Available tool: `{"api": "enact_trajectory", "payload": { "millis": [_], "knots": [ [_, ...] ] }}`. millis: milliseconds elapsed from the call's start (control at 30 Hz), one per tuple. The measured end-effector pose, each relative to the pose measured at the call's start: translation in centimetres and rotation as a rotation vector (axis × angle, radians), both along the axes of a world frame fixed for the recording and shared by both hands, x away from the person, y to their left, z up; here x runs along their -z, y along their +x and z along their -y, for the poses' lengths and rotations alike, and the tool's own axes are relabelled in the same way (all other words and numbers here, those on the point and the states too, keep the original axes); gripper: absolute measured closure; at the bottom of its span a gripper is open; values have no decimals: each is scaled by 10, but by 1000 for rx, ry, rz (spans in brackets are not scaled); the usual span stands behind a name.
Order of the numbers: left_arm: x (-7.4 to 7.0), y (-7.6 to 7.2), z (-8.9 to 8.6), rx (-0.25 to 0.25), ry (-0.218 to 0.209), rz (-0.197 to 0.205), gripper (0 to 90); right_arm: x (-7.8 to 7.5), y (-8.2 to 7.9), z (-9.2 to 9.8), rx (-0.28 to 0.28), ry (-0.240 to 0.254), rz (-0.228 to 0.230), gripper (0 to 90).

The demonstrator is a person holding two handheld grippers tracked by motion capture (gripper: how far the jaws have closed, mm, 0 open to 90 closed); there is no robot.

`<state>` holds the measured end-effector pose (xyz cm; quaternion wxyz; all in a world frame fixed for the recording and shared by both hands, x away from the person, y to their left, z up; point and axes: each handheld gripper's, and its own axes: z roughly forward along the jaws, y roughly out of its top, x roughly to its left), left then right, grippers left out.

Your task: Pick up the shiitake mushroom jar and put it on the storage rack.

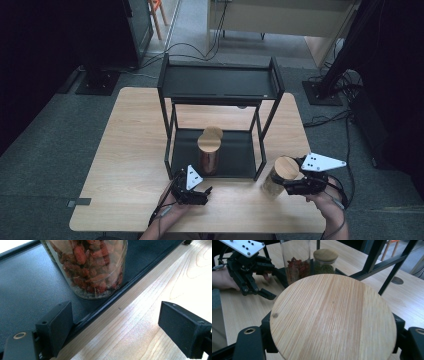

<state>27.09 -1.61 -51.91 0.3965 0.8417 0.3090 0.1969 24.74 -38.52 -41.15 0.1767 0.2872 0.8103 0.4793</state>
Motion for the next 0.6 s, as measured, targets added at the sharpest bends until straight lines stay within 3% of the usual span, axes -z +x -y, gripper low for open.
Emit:
{"api": "enact_trajectory", "payload": {
  "millis": [600],
  "knots": [
    [0, 0, 0, 0, 0, 1, 128, -2, -1, -14, -30, 3, 0, 249]
  ]
}}
